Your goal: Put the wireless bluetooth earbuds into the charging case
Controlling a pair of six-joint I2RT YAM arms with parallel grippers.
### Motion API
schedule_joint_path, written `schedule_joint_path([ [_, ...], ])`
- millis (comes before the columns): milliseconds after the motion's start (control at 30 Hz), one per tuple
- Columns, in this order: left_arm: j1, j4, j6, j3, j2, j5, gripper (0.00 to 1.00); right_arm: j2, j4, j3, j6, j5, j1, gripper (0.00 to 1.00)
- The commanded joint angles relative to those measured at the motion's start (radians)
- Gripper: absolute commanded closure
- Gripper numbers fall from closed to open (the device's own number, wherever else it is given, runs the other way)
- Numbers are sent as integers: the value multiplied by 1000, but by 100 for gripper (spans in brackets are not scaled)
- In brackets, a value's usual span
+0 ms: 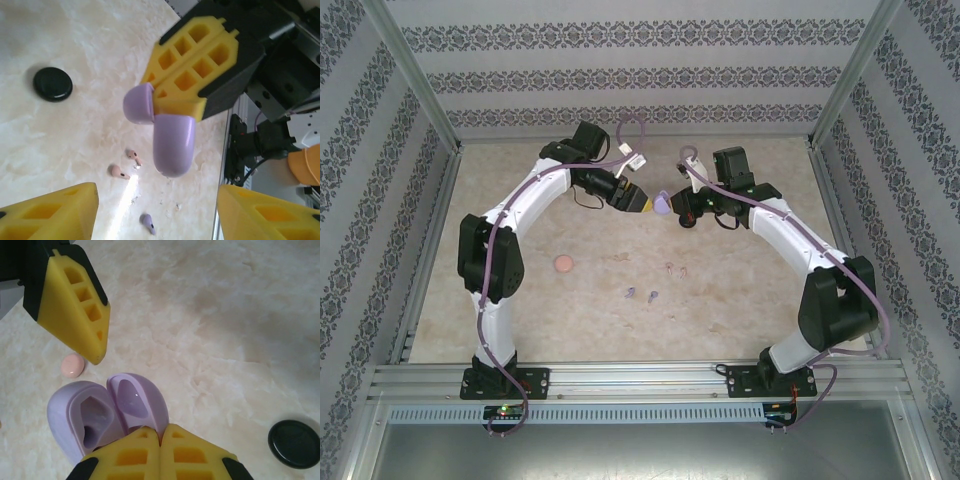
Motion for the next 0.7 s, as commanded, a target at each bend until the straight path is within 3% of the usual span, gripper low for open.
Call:
schedule_joint_path([
  [0,0,-79,71,47,20,57,39,11,-9,40,-30,-40,14,100],
  [667,-29,-78,78,72,91,115,46,59,-30,83,-42,-53,58,100],
])
